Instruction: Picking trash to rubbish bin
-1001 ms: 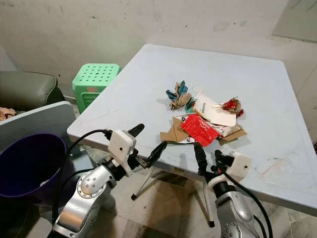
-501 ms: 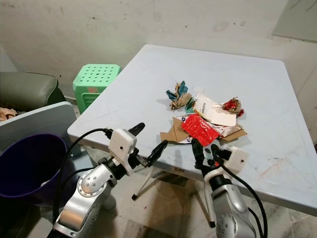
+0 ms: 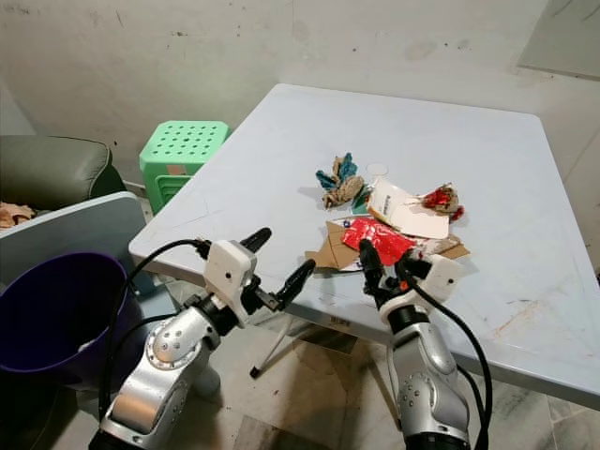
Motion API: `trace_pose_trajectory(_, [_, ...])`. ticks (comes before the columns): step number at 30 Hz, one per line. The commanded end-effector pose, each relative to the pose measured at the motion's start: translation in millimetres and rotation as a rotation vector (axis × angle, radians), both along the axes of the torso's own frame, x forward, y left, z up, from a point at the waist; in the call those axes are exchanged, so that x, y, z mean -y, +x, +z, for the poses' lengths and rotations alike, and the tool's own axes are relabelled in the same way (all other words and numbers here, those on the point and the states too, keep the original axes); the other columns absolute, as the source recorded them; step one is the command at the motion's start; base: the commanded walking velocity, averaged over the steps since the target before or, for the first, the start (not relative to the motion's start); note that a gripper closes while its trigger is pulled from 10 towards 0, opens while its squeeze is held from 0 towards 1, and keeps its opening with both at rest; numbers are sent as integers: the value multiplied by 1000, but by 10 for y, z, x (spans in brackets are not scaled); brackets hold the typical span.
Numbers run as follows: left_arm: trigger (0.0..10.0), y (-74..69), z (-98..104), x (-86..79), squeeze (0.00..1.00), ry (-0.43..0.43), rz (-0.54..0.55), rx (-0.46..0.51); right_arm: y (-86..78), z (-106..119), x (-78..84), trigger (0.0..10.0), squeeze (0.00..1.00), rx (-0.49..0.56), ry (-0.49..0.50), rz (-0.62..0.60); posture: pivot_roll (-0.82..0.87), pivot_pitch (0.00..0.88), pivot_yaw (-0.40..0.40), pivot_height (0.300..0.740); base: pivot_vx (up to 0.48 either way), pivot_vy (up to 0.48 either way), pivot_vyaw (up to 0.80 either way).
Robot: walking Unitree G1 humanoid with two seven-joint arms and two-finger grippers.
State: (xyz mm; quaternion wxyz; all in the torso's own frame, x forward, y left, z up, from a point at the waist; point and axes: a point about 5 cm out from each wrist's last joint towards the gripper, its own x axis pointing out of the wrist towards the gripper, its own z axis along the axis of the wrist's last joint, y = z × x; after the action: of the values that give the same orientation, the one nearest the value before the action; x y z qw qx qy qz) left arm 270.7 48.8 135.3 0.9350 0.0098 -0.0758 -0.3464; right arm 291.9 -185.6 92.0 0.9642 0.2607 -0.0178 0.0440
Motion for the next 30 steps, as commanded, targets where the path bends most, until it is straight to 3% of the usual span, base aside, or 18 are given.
trace_pose_trajectory(1, [10000,13,35,-5,0,7,9,13,21,-8,7,0,0,-2,-5,-8,86,59,6,740,0,0,0])
trace_pose_trajectory(16, [10000,33,53,10,0,7,4,22,8,-58,25,0,0,-6,-12,-20,79,56,14,740,0,0,0])
trace_pose_trajectory(30, [10000,28,60,6,0,6,13,25,75,-116,-43,0,0,-76,-4,-20,89,58,9,740,0,0,0])
